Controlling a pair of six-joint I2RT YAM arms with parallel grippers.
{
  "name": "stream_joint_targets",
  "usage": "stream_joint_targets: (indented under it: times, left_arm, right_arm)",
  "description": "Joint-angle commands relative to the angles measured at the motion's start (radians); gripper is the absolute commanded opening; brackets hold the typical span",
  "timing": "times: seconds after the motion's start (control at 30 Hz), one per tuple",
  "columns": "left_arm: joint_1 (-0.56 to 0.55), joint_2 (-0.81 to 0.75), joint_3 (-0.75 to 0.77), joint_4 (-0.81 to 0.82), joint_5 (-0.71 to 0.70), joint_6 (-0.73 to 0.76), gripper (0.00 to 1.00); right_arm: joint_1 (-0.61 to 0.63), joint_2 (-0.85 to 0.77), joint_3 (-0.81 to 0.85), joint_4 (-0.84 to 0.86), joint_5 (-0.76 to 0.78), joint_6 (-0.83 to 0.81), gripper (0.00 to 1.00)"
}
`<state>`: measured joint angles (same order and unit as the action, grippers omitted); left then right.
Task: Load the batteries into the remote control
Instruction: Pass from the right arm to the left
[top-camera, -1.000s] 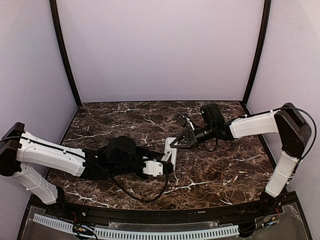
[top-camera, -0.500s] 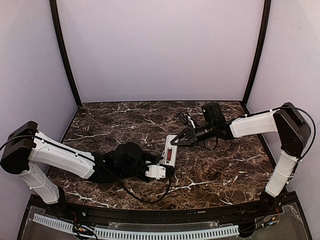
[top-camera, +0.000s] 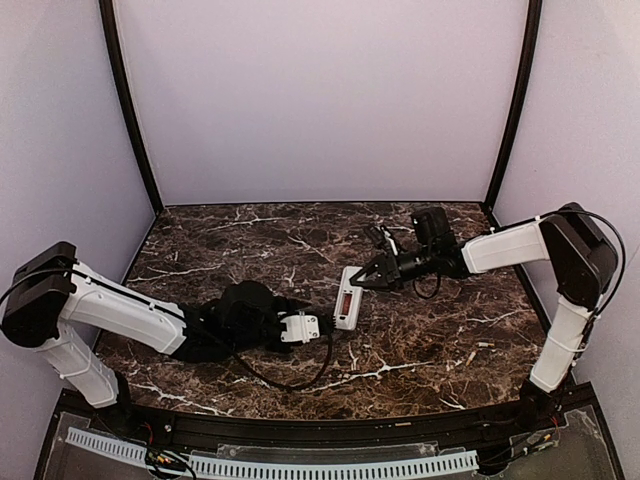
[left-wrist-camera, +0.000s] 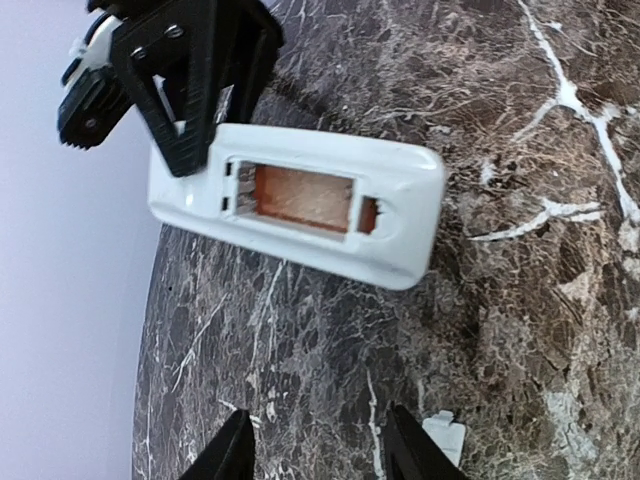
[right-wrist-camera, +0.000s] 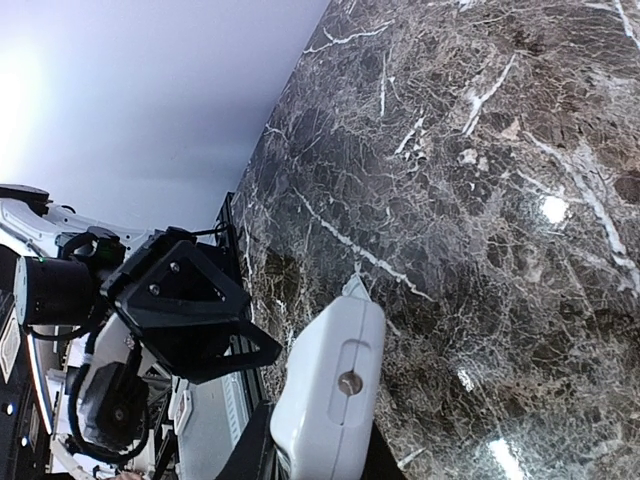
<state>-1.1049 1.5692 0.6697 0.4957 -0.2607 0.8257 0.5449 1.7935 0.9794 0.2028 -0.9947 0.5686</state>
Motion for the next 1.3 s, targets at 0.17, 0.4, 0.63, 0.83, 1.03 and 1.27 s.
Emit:
stream_joint_targets:
  times: [0.17,0.4,0.63,0.83,1.03,1.27]
  left_arm:
    - [0.061,-0.116,0.021,-0.051,-0.039,-0.365,0.57]
    - [0.101,-0.154,0.039,-0.081,0.068,-0.526,0.61]
    - [0.128,-0.151,0.061,-0.097,0.135,-0.576,0.61]
    - [0.128,-0.090,0.108,-0.091,0.246,-0.654,0.61]
    - [0.126,0.005,0.185,-0.078,0.305,-0.688,0.61]
    - [0.141,0.028,0.209,-0.072,0.237,-0.715,0.62]
  right_arm:
    - [-0.011,-0.037,-0.064,0.028,-0.044,-0.081,0.00]
    - [0.000,-0.056,-0.104,0.035,-0.078,-0.122,0.00]
    - [0.013,-0.048,-0.110,0.020,-0.058,-0.147,0.00]
    - [-0.057,-0.143,-0.141,0.005,-0.011,-0.130,0.00]
    - [-0.130,-0.195,-0.166,-0.076,0.029,-0.178,0.00]
    - [-0.074,-0.094,-0.159,-0.001,0.010,-0.156,0.00]
